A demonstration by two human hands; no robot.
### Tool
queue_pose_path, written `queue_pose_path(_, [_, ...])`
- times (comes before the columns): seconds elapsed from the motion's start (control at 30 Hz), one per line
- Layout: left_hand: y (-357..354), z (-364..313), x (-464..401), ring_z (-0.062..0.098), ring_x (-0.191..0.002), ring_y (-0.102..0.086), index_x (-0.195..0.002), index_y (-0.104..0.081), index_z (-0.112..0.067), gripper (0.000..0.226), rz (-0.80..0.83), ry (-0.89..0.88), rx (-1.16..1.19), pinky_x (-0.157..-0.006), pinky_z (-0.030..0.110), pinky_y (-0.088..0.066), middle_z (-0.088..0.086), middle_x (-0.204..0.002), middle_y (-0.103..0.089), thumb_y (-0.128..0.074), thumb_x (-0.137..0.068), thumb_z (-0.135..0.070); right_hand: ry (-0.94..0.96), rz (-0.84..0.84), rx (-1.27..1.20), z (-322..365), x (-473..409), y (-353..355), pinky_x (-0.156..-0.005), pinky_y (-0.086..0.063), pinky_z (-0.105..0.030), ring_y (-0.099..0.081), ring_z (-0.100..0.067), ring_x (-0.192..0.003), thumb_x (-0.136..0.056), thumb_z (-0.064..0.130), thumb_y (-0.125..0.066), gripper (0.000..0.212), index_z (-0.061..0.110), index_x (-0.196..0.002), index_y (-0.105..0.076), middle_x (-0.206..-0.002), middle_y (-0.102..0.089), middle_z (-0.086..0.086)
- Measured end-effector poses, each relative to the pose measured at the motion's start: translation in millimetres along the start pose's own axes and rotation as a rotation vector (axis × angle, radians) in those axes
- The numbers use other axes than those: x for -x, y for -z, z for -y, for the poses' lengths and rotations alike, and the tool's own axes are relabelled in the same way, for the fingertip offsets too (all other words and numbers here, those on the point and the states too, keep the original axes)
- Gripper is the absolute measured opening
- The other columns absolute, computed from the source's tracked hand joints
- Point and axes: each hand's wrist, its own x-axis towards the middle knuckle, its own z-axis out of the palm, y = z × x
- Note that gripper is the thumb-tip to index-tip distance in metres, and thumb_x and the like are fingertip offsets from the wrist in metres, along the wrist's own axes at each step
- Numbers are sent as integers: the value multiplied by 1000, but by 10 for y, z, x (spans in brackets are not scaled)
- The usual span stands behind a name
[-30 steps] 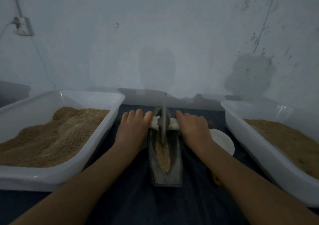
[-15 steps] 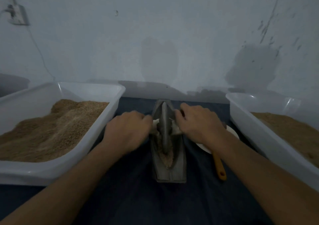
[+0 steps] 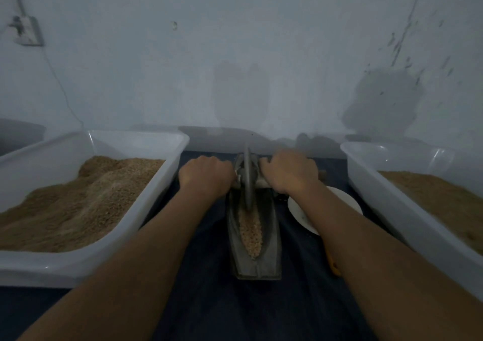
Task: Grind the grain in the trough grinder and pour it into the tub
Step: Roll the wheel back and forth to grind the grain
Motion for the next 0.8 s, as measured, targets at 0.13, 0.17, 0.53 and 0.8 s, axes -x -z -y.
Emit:
queue_pose_path(0.13, [78, 34, 184, 41, -107, -58, -114, -54, -15, 20, 25, 18, 109, -81, 48, -48, 17, -115, -59, -39, -105, -24, 68, -23, 76, -13, 325, 69, -71, -36, -38, -58, -31, -84, -103, 52, -20, 52, 18, -84, -55, -94, -62, -8])
queue_pose_path(0.17, [97, 20, 237, 42, -105, -59, -114, -53, -14, 21, 12, 10, 123, -79, 47, -47, 18, -114, -59, -38, -106, -26, 116, -21, 104, -41, 417, 96, -69, -34, -37, -55, -29, -80, -104, 49, -20, 48, 19, -86, -52, -89, -59, -6])
queue_pose_path(0.53, [27, 39, 22, 25, -87, -47, -97, -58, -22, 33, 38, 151, 161, -73, 39, -33, 4, -104, -57, -27, -101, -34, 69, -43, 57, -58, 233, 18, -65, -36, -36, -50, -26, -70, -102, 47, -26, 50, 15, -70, -48, -77, -56, -5])
queue_pose_path(0.8, [-18, 23, -170, 30, -92, -54, -111, -62, -19, 39, 20, 121, 102, -76, 41, -36, 11, -106, -60, -29, -102, -37, 29, -75, 75, -60, 80, -56, -63, -33, -35, -47, -24, -66, -97, 49, -22, 54, 15, -72, -55, -72, -51, -2])
